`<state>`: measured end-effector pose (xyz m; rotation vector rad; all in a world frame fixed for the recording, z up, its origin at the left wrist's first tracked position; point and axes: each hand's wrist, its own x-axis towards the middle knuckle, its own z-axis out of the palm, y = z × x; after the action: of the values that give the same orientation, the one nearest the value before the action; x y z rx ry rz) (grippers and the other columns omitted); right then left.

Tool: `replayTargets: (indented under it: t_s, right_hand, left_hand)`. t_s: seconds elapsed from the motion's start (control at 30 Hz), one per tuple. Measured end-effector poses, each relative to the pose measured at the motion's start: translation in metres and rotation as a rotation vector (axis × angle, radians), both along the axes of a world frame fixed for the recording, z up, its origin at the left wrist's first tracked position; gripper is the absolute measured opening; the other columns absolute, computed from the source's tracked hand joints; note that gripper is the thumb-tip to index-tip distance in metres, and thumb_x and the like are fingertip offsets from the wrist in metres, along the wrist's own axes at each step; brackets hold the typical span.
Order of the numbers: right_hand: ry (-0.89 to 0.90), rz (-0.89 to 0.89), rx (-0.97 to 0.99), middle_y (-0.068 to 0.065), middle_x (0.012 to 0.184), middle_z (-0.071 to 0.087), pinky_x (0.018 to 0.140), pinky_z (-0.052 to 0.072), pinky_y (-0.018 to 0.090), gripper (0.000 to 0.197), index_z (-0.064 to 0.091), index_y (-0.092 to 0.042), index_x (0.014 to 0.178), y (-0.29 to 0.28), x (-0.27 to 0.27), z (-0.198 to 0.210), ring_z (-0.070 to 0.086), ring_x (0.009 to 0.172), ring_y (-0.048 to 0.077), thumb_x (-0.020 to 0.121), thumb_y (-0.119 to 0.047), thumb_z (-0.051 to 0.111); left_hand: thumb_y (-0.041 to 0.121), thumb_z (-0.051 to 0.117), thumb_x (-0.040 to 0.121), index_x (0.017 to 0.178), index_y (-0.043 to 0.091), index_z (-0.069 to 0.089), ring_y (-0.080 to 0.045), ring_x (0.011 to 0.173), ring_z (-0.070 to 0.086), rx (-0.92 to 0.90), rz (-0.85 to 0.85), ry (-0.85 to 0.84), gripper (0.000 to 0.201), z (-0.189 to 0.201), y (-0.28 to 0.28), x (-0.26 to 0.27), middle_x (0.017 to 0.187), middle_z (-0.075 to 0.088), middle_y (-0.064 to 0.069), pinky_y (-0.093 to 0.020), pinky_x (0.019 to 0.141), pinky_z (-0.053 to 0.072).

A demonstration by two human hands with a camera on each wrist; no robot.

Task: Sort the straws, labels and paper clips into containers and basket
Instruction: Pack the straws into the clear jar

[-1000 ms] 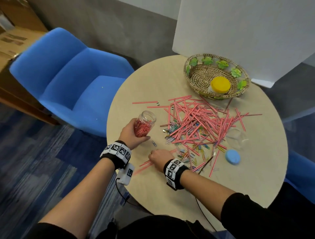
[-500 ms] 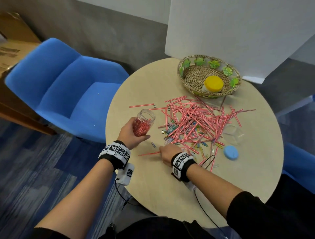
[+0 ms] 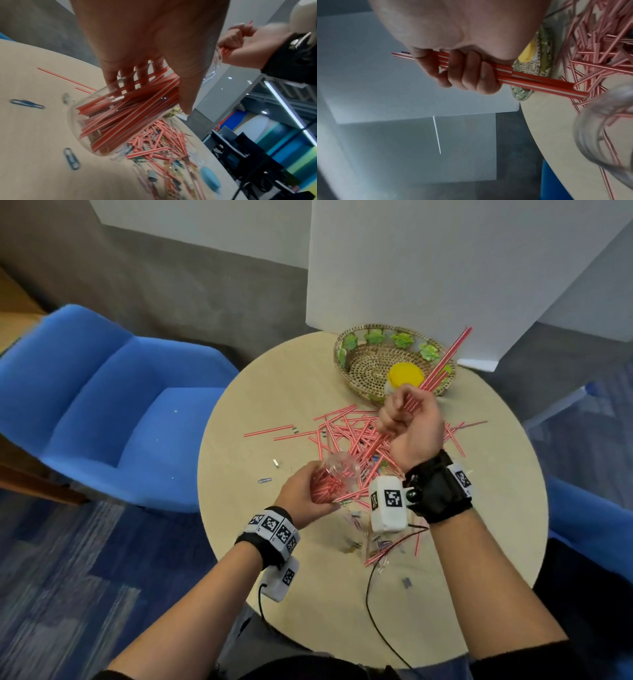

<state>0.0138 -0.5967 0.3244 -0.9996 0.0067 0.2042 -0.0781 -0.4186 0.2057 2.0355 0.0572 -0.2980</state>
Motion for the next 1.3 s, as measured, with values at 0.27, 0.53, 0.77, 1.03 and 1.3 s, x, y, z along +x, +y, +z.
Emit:
replayTargets:
  t_s: [0.27, 0.53, 0.77, 1.03, 1.3]
  right_hand:
    - [0.003, 0.006, 0.004, 0.001, 0.059, 0.025, 0.059, 0.035, 0.028, 0.032, 0.031, -0.018, 0.061, -0.013, -0.026, -0.014, 0.025, 0.055, 0.018, 0.091, -0.018, 0.04]
    - [-0.231, 0.106, -0.7, 0.0, 0.082, 0.068, 0.08, 0.048, 0.025, 0.021, 0.063, -0.014, 0.078, -0.077, -0.033, -0.028, 0.064, 0.078, 0.012, 0.097, -0.018, 0.055]
    - [-0.301, -0.05, -0.867, -0.004, 0.082, 0.071, 0.073, 0.054, 0.023, 0.01, 0.07, -0.024, 0.081, -0.123, -0.035, -0.038, 0.068, 0.075, 0.007, 0.084, -0.029, 0.078]
    - [-0.226, 0.253, -1.004, -0.001, 0.081, 0.075, 0.077, 0.06, 0.035, 0.014, 0.074, -0.017, 0.087, -0.127, -0.008, -0.047, 0.072, 0.076, 0.01, 0.08, -0.026, 0.081]
    - [-0.271, 0.332, -1.013, -0.008, 0.084, 0.074, 0.072, 0.055, 0.02, 0.014, 0.076, -0.02, 0.085, -0.1, 0.003, -0.053, 0.071, 0.078, 0.005, 0.076, -0.011, 0.082]
  left_hand:
    - [0.033, 0.091, 0.065, 0.128, 0.022, 0.052, -0.007, 0.099, 0.067, -0.019, -0.081, -0.053, 0.075, 0.014, -0.053, 0.011, 0.113, 0.068, 0.008, -0.032, 0.088, 0.055]
    - [0.027, 0.091, 0.068, 0.122, 0.017, 0.053, -0.007, 0.091, 0.064, 0.054, 0.01, -0.099, 0.067, 0.026, -0.096, 0.02, 0.108, 0.065, 0.007, -0.002, 0.07, 0.043]
    - [0.036, 0.092, 0.064, 0.121, 0.024, 0.052, -0.011, 0.098, 0.067, 0.088, 0.054, -0.074, 0.071, 0.002, -0.117, 0.025, 0.11, 0.066, 0.006, -0.036, 0.088, 0.058]
    - [0.019, 0.092, 0.065, 0.128, 0.022, 0.052, -0.009, 0.097, 0.065, 0.111, -0.035, -0.035, 0.074, -0.015, -0.113, 0.032, 0.111, 0.064, 0.009, -0.031, 0.092, 0.055]
    - [0.031, 0.092, 0.062, 0.123, 0.027, 0.054, -0.007, 0.093, 0.068, 0.045, -0.042, -0.026, 0.071, -0.03, -0.09, 0.052, 0.106, 0.067, 0.008, -0.038, 0.087, 0.059]
